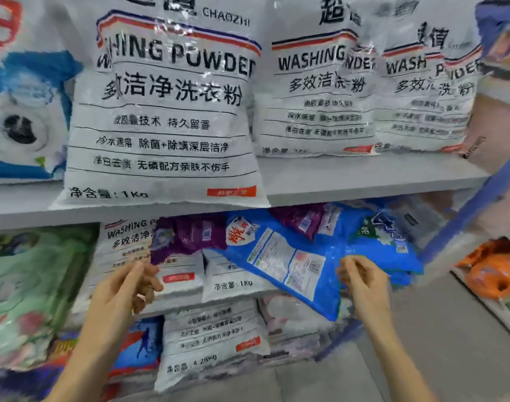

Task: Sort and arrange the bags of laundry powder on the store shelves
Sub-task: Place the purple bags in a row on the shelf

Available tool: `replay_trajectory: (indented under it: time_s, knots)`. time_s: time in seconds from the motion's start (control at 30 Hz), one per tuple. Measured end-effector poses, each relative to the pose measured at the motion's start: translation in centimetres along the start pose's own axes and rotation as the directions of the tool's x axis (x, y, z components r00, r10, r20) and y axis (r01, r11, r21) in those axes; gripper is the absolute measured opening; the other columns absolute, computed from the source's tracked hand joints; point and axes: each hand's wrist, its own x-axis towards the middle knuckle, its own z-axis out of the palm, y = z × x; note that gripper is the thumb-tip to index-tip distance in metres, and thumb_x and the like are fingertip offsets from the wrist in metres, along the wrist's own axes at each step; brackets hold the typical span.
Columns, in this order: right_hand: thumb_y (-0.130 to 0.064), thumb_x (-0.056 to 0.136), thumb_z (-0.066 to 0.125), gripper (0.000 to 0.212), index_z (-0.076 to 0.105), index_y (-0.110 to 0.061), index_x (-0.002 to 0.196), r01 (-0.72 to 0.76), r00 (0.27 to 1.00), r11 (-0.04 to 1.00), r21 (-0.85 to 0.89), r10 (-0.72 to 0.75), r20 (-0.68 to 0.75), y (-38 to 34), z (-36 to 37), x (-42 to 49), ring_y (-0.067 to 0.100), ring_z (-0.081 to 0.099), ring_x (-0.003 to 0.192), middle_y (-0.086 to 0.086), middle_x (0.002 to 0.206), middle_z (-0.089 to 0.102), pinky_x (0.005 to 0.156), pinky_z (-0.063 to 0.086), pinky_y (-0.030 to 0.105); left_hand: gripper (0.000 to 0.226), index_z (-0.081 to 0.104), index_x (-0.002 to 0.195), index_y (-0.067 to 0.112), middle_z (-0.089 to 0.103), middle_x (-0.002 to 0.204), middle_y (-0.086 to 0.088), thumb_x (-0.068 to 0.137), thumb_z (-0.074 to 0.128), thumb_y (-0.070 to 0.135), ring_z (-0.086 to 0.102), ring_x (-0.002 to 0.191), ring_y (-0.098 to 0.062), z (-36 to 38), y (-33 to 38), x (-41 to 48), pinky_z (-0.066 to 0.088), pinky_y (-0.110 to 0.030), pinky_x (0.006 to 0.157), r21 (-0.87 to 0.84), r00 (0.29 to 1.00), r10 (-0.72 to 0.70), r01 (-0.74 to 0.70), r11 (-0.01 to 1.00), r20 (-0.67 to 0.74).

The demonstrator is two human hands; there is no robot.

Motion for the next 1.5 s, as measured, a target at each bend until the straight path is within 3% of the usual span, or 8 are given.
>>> replay_trajectory:
  time_s: [0.23,0.43,0.53,0.7,1.07,1.2,1.33,1.5]
  knots:
    - [-0.014,0.071,0.077,0.046,0.062,0.005,0.111,0.525,0.851,0.569,-0.632,-0.358,0.384,2.9,7.8,10.7,0.044,0.06,0.094,0.029,0.104,0.062,0.083,0.047,0.05,0.031,0.062,0.08,0.008,0.065,0.056,0.002,0.101,0.041,0.017,0.048,0.044,-0.002,1.0,0.3,-2.0,0.036,-0.01,0.041,0.032,0.983,-0.021,0.027,0.999,-0.182]
    - [-0.043,0.084,0.062,0.052,0.051,-0.023,0.131,0.417,0.904,0.113,-0.902,-0.16,0.397,3.0,10.0,13.9,0.031,0.047,0.122,0.007,0.127,0.057,0.101,0.029,0.056,0.031,0.064,0.082,0.005,0.065,0.063,-0.002,0.099,0.042,0.018,0.052,0.055,-0.008,1.4,2.3,-2.8,0.04,-0.014,0.046,0.101,0.984,0.043,-0.025,0.995,-0.173]
    - [-0.019,0.082,0.069,0.015,0.065,-0.004,0.078,0.385,0.92,0.329,-0.862,-0.208,0.331,1.8,9.2,13.7,0.032,0.059,0.08,0.017,0.078,0.064,0.082,0.041,0.043,0.03,0.065,0.083,0.007,0.065,0.065,-0.001,0.099,0.042,0.019,0.053,0.056,-0.007,1.7,2.5,-2.9,0.041,-0.014,0.047,0.125,0.988,0.038,-0.019,0.992,-0.149]
    - [-0.011,0.088,0.061,0.02,0.065,0.008,0.09,0.272,0.956,0.78,-0.564,-0.285,0.067,-1.0,6.6,12.0,0.045,0.061,0.082,0.032,0.089,0.064,0.061,0.041,0.033,0.026,0.063,0.081,0.005,0.064,0.062,-0.002,0.098,0.046,0.013,0.051,0.053,-0.006,3.7,1.3,-3.0,0.038,-0.013,0.046,0.101,0.998,-0.03,0.036,0.994,-0.052]
    - [-0.019,0.092,0.058,0.018,0.065,-0.008,0.08,0.182,0.924,0.983,0.031,-0.182,0.335,-5.2,2.5,0.4,0.017,0.055,0.068,0.006,0.069,0.062,0.063,0.043,0.04,0.066,0.033,0.135,0.034,0.052,0.123,0.014,0.081,0.071,0.041,0.05,0.114,0.001,7.6,-2.4,-4.0,0.041,-0.018,0.092,0.415,0.848,-0.321,0.134,0.9,0.423]
    - [-0.024,0.083,0.057,0.026,0.071,-0.003,0.091,-0.118,0.798,0.927,0.356,-0.124,0.589,-7.0,1.2,-0.9,0.018,0.066,0.081,0.009,0.087,0.071,0.073,0.052,0.031,0.08,0.045,0.123,0.037,0.059,0.118,0.021,0.056,0.071,0.074,0.06,0.108,-0.002,6.9,-1.9,-4.3,0.049,-0.011,0.076,0.192,0.792,-0.365,0.311,0.931,0.489]
    - [-0.016,0.081,0.056,0.028,0.071,-0.008,0.103,-0.35,0.707,0.829,0.435,-0.071,0.703,-7.4,1.4,-2.2,0.022,0.07,0.089,0.014,0.101,0.072,0.072,0.055,0.027,0.06,0.054,0.119,0.017,0.072,0.111,0.003,0.068,0.074,0.042,0.063,0.112,-0.017,6.3,-2.6,-4.2,0.046,-0.033,0.098,-0.121,0.83,-0.282,0.381,0.917,0.481]
    - [-0.015,0.081,0.055,0.034,0.06,-0.009,0.115,-0.403,0.674,0.847,0.347,0.018,0.739,-6.2,2.6,-4.0,0.018,0.069,0.093,0.008,0.105,0.072,0.076,0.054,0.025,0.045,0.057,0.118,0.012,0.072,0.109,-0.01,0.077,0.057,0.028,0.07,0.096,-0.025,6.1,-1.2,-4.0,0.059,-0.032,0.067,-0.442,0.9,-0.257,0.401,0.802,0.351]
